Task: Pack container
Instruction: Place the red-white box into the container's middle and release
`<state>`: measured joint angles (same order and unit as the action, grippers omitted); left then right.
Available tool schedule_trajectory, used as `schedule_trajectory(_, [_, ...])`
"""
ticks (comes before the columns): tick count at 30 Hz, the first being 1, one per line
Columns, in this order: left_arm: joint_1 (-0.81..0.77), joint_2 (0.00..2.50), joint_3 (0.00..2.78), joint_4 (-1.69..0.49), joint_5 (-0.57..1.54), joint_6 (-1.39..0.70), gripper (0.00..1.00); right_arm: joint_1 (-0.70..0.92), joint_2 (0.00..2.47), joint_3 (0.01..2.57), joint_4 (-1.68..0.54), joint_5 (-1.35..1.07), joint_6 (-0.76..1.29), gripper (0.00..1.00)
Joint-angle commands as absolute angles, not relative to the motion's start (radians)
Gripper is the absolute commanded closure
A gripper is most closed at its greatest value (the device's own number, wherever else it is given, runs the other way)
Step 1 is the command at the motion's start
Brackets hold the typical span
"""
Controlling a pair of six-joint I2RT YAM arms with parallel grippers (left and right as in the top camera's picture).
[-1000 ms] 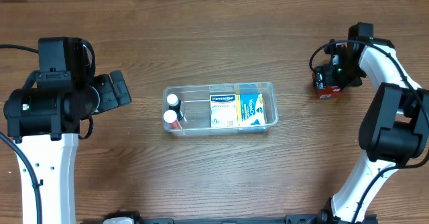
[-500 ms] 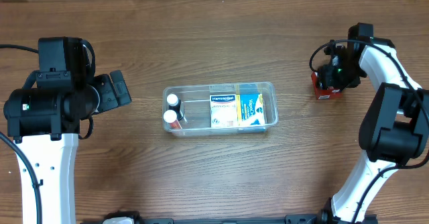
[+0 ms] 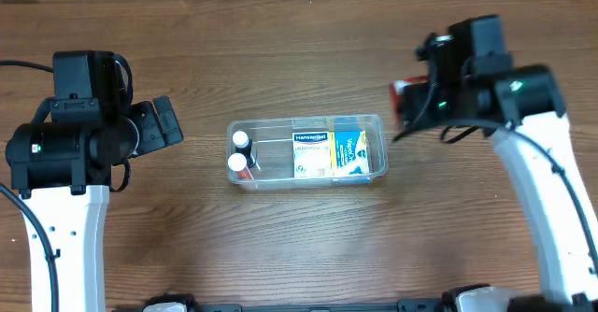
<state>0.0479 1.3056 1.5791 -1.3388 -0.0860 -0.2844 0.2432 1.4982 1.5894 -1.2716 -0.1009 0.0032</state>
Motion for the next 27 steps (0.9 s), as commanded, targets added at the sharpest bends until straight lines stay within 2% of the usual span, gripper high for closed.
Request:
schedule_trajectory(1, [0.052, 1.309, 1.591, -1.338, -0.076, -0.273, 0.00, 0.465, 1.488, 1.605, -1.241, -0.105, 0.247, 0.42])
schedule_trajectory(4, [0.052, 1.309, 1.591, -1.354, -0.077, -0.273, 0.00, 0.688, 1.526, 1.605, -1.137, -0.027, 0.407, 0.41])
schedule_trajectory(8, [0.052, 1.309, 1.591, -1.367, -0.077, -0.273, 0.00, 0.805, 1.641, 1.604, -1.046, -0.017, 0.516, 0.41])
schedule_trajectory(18, [0.052, 1.309, 1.591, -1.367, -0.077, -0.273, 0.00, 0.835, 1.967, 1.604, -0.920, -0.046, 0.551, 0.41])
schedule_trajectory(27, [0.052, 1.309, 1.591, -1.365, -0.077, -0.272, 0.00, 0.834, 2.010, 1.604, -0.888, -0.046, 0.551, 0.40])
